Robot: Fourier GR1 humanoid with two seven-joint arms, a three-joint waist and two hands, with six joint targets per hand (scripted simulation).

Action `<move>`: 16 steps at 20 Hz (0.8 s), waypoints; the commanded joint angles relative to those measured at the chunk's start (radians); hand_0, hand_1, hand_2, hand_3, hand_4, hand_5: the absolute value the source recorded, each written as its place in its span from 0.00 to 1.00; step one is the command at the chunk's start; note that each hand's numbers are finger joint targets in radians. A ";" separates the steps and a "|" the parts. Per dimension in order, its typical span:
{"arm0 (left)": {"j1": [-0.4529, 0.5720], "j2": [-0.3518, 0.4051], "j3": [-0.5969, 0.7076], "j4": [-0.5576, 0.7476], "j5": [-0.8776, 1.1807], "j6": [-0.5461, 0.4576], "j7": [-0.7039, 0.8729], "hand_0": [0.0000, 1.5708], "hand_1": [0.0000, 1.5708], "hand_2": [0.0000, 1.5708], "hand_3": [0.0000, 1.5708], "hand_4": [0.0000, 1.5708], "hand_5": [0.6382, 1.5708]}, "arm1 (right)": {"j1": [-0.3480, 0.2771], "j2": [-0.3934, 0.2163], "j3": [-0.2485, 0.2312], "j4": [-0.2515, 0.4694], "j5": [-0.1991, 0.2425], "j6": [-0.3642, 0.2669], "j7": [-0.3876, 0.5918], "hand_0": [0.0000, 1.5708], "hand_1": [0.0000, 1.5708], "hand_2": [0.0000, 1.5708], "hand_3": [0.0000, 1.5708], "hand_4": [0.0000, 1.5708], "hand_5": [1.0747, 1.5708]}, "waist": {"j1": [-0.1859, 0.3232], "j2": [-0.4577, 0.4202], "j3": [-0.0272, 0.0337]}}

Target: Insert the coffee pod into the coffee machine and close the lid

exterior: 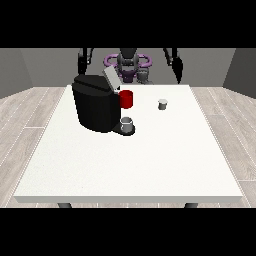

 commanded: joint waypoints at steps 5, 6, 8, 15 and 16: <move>0.082 -0.090 -0.113 -0.048 -0.011 -0.043 -0.135 0.00 0.00 0.00 0.00 0.17 1.00 | 0.008 0.019 -0.005 0.048 0.008 -0.015 0.009 0.00 0.00 0.00 0.00 0.08 1.00 | 0.015 -0.077 0.0213; 0.086 -0.030 -0.047 -0.036 0.073 -0.129 -0.171 0.00 0.00 0.00 0.00 0.17 1.00 | 0.033 -0.015 -0.026 0.039 -0.026 0.032 0.014 0.00 0.00 0.00 0.00 0.08 1.00 | 0.004 -0.083 0.0210; 0.096 0.023 -0.071 -0.044 -0.008 -0.124 -0.168 0.00 0.00 0.00 0.00 0.20 1.00 | 0.000 0.076 -0.090 0.025 -0.016 -0.132 -0.053 0.00 0.00 0.00 0.00 0.07 1.00 | -0.003 -0.095 0.0215; -0.038 0.123 0.005 0.018 -0.072 -0.127 -0.055 0.00 0.00 0.00 0.00 0.00 1.00 | 0.010 0.058 -0.087 0.039 -0.037 -0.074 -0.147 0.00 0.00 0.00 0.00 0.14 1.00 | -0.068 -0.040 0.0214; -0.100 0.121 0.016 0.014 -0.055 -0.118 0.054 0.00 0.00 0.00 0.00 0.00 1.00 | -0.020 0.077 -0.063 0.022 -0.019 -0.105 -0.091 0.00 0.00 0.00 0.00 0.11 1.00 | -0.083 -0.033 0.0214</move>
